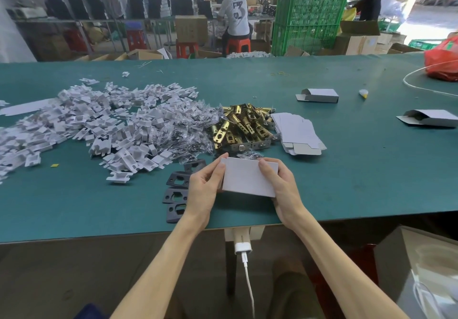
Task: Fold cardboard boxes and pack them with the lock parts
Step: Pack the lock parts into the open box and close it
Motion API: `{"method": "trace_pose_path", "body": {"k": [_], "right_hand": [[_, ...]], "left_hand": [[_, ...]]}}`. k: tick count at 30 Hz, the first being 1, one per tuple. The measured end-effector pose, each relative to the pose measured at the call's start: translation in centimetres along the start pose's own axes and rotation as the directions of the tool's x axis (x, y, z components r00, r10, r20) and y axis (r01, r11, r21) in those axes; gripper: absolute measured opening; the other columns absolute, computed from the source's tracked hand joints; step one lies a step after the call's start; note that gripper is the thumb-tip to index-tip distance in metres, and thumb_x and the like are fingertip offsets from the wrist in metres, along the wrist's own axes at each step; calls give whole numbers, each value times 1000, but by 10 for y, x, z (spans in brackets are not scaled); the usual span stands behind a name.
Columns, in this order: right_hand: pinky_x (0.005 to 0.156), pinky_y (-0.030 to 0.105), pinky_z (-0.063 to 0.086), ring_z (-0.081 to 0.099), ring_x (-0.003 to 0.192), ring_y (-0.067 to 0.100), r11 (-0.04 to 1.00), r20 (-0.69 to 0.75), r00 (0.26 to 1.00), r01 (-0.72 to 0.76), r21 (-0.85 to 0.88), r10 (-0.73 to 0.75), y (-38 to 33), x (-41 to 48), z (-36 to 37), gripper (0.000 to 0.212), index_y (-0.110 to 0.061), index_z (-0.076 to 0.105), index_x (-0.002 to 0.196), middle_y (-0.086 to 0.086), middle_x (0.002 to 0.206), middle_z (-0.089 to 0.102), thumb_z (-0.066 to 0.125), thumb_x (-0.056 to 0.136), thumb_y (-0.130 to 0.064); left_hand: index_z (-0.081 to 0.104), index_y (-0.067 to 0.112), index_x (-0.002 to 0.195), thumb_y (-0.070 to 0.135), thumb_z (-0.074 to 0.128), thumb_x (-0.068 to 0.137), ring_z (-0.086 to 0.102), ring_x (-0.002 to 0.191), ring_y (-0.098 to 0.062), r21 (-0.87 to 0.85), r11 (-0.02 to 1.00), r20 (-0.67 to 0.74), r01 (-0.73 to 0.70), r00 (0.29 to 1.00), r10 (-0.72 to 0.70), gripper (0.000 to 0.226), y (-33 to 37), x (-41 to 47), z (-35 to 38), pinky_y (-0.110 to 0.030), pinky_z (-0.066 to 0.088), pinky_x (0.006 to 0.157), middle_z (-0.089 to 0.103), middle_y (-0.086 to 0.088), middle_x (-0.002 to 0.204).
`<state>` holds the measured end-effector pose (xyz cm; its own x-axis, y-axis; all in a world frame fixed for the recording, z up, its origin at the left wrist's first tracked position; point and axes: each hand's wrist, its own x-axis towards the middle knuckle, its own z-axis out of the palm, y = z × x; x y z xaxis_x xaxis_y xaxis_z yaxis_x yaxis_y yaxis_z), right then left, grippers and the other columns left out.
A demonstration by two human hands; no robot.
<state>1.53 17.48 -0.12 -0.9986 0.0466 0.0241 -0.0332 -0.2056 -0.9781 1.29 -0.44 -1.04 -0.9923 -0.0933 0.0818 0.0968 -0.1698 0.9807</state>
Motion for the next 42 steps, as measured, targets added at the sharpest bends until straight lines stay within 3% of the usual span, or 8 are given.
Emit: {"method": "trace_pose_path", "body": {"k": [5, 10, 16, 22, 27, 32, 36, 42], "right_hand": [[74, 29, 53, 64, 90, 13, 1000, -6, 1000, -3, -1, 3, 0, 1, 0, 38, -18, 64, 110, 3, 103, 68, 70, 85, -46], [75, 27, 53, 64, 92, 13, 999, -27, 1000, 0, -53, -2, 3, 2, 0, 28, -18, 63, 112, 5, 108, 67, 66, 95, -40], [84, 33, 53, 63, 95, 13, 997, -58, 998, 7, -72, -11, 4, 4, 0, 24, -22, 61, 113, 6, 112, 66, 64, 97, -39], [80, 23, 50, 61, 97, 10, 982, -26, 999, 41, -184, -47, 5, 4, 1, 20, -28, 57, 114, 1, 113, 62, 60, 100, -40], [77, 15, 46, 61, 99, 7, 957, 35, 998, 53, -286, -45, 5, 2, 3, 26, -27, 56, 118, -6, 112, 63, 56, 100, -46], [89, 27, 53, 62, 104, 10, 929, 86, 996, 60, -366, -31, 6, 2, 5, 40, -22, 50, 126, -3, 117, 62, 56, 98, -51], [75, 10, 48, 59, 91, -11, 924, 106, 994, 67, -376, -29, 6, 3, 5, 40, -23, 47, 125, -7, 116, 58, 59, 97, -49], [74, 7, 47, 56, 90, -14, 916, 110, 993, 74, -394, -33, 5, 2, 7, 49, -27, 42, 127, -12, 116, 54, 64, 92, -53]], "left_hand": [[72, 25, 131, 30, 59, 105, 69, 115, -11, 17, 1000, 26, -16, 1000, 15, 29, 4, -2, 2, -37, 61, 94, 71, 15, 131], [67, 20, 137, 15, 48, 109, 66, 123, -13, 4, 1000, 105, 17, 994, -17, 34, 7, -3, 0, -25, 57, 91, 68, 10, 137], [58, 21, 147, 19, 53, 108, 63, 122, -14, -3, 999, 142, 41, 989, -41, 40, 6, -3, -1, -34, 54, 99, 65, 8, 142], [65, 30, 140, 32, 59, 101, 59, 115, -19, -10, 1000, 113, 22, 993, -20, 39, 4, -4, 0, -54, 44, 111, 67, 8, 137], [64, 47, 137, 35, 51, 108, 64, 113, -14, -15, 999, 138, 32, 990, -30, 34, 4, -3, 0, -39, 55, 99, 64, 11, 138], [49, 47, 149, 31, 50, 110, 65, 115, 3, 51, 999, 185, 0, 983, -9, 42, 1, -4, 0, -19, 54, 89, 55, 20, 141], [37, 43, 156, 23, 51, 109, 60, 120, 8, 84, 996, 222, -24, 975, 4, 53, 0, -3, 0, -21, 52, 96, 49, 20, 147], [46, 38, 150, 21, 52, 109, 60, 126, -22, 104, 994, 211, -35, 977, 13, 45, 3, -3, 2, -41, 53, 106, 54, 8, 147]]}}
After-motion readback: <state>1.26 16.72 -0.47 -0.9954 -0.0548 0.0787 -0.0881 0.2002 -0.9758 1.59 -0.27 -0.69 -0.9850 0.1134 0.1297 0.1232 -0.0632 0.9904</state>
